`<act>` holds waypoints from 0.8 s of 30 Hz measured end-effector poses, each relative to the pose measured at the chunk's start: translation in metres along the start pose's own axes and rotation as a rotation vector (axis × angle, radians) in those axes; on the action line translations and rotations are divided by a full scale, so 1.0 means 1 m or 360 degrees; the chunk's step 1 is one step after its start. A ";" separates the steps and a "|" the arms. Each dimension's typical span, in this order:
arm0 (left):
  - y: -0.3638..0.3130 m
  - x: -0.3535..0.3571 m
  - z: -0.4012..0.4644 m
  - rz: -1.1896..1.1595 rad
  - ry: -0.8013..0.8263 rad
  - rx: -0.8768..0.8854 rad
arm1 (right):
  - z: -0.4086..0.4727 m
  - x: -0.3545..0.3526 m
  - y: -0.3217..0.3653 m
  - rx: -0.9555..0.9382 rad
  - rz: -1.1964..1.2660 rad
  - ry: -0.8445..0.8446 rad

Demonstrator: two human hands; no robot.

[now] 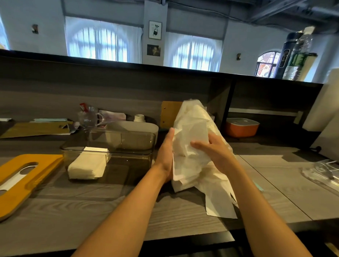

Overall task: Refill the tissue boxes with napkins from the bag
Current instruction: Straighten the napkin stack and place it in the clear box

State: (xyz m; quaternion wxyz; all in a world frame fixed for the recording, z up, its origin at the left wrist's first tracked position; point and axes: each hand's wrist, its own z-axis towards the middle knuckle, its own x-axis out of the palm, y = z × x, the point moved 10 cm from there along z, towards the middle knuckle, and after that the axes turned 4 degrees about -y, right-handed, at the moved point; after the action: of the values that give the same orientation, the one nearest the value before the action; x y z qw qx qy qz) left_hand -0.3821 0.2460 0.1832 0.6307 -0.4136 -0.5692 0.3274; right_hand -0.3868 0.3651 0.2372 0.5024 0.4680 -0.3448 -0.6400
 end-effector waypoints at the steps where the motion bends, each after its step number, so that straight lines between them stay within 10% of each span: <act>1: -0.001 0.003 -0.001 0.0075 0.0024 0.0030 | 0.000 0.001 -0.002 0.0013 -0.0003 -0.0006; 11: -0.012 -0.025 0.000 0.0282 -0.0448 0.0228 | -0.001 0.002 -0.006 0.0078 0.0109 0.0022; 15: -0.006 -0.032 0.003 0.0298 -0.0525 0.0128 | 0.001 -0.041 0.000 -0.0092 0.0226 -0.0516; 19: 0.005 -0.015 -0.001 -0.0017 -0.0315 -0.0092 | -0.017 -0.060 0.039 -0.0754 -0.0560 -0.1038; 24: 0.006 -0.005 0.003 -0.0209 -0.0105 -0.0125 | -0.005 -0.002 0.031 -0.0844 -0.0971 -0.0446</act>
State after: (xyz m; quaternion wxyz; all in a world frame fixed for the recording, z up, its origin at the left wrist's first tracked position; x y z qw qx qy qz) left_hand -0.3858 0.2446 0.1752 0.6150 -0.3888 -0.6280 0.2762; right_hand -0.3719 0.3589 0.2646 0.3413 0.3116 -0.0791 -0.8833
